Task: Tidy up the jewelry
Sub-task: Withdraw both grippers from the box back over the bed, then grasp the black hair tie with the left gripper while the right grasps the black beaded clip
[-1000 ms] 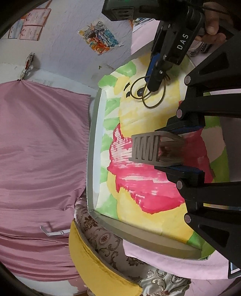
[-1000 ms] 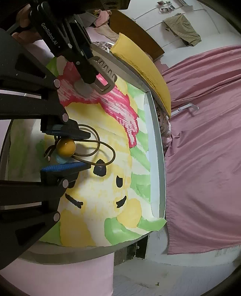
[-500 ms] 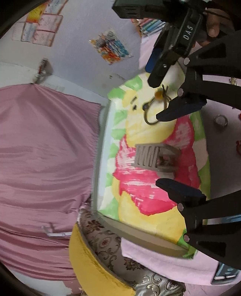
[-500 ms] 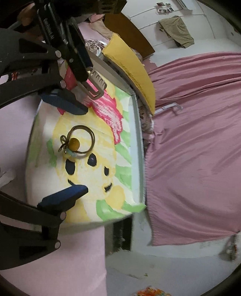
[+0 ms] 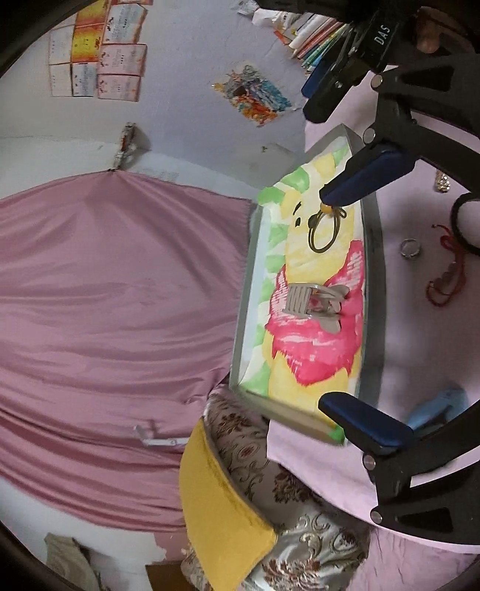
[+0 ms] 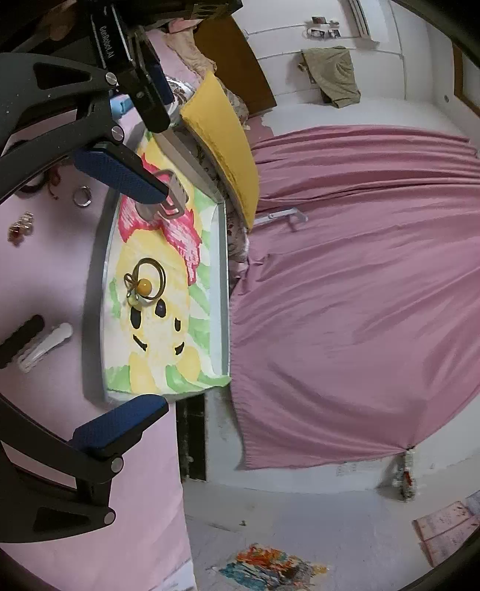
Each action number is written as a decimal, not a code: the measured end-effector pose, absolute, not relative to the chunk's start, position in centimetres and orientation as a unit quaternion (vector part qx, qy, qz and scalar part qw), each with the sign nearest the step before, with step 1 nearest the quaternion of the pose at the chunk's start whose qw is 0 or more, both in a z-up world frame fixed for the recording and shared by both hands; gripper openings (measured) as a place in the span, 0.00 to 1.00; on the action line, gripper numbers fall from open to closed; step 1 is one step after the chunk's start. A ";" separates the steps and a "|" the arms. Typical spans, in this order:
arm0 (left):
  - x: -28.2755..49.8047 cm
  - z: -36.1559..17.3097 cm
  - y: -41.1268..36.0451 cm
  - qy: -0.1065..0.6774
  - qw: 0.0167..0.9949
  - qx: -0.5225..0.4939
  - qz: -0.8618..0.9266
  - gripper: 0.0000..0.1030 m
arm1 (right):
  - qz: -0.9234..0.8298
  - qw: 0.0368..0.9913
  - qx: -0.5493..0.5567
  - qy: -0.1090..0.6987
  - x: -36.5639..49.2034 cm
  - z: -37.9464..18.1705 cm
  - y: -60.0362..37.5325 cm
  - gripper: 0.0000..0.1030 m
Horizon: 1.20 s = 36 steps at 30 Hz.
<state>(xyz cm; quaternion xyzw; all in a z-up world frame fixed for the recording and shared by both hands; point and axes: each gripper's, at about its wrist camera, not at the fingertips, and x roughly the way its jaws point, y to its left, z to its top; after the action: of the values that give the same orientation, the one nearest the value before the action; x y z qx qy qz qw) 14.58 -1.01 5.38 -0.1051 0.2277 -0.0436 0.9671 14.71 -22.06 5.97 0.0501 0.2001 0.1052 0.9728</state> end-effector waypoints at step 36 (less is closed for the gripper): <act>8.3 1.2 -2.6 0.322 0.936 -0.106 -0.095 0.99 | 0.125 0.933 0.016 0.338 10.4 1.9 -25.0 0.98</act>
<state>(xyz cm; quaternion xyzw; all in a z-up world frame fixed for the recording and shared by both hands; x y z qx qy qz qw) 8.35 -2.64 1.16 -0.1064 0.3225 -0.0951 0.9358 10.45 -25.03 1.92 0.0164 0.3376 0.1252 0.9328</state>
